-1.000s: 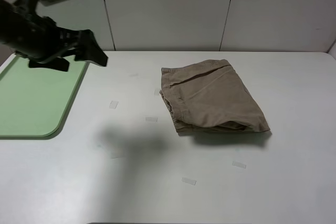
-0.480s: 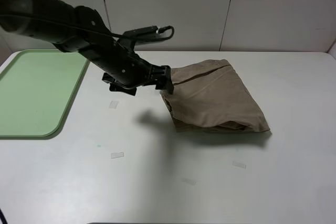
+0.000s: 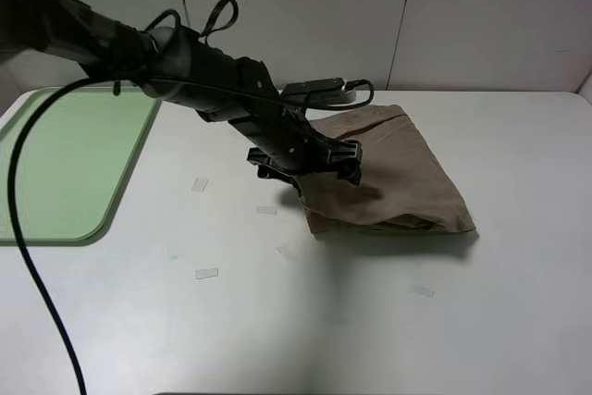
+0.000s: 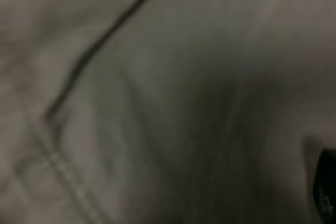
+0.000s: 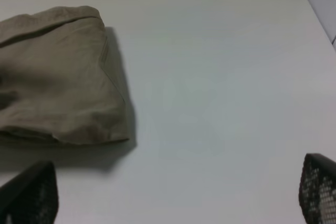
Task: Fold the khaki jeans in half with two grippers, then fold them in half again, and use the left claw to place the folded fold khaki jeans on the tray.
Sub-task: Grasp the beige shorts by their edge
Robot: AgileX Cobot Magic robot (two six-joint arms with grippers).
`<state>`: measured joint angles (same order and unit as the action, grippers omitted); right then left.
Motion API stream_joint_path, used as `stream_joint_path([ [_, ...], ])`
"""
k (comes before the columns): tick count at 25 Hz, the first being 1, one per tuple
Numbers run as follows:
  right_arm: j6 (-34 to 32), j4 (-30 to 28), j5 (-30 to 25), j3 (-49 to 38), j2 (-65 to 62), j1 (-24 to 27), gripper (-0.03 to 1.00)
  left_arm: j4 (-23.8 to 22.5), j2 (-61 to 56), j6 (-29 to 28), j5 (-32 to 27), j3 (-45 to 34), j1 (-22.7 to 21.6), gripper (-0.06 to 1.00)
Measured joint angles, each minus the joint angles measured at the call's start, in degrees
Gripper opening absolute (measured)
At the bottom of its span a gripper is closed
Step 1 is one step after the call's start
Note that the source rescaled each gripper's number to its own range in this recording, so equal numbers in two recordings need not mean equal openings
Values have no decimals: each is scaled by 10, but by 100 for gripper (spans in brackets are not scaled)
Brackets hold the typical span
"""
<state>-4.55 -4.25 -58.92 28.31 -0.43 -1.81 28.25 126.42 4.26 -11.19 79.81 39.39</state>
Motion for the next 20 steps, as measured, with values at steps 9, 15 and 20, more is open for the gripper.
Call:
stream_joint_path([
  [9,0,-14,0,0,0,0,100,-5,44,-18,32,43,21,100],
  [15,0,-18,0,0,0,0,100,-10,60,-17,51,49,27,81],
  [20,0,-18,0,0,0,0,100,-9,72,-17,53,51,27,47],
])
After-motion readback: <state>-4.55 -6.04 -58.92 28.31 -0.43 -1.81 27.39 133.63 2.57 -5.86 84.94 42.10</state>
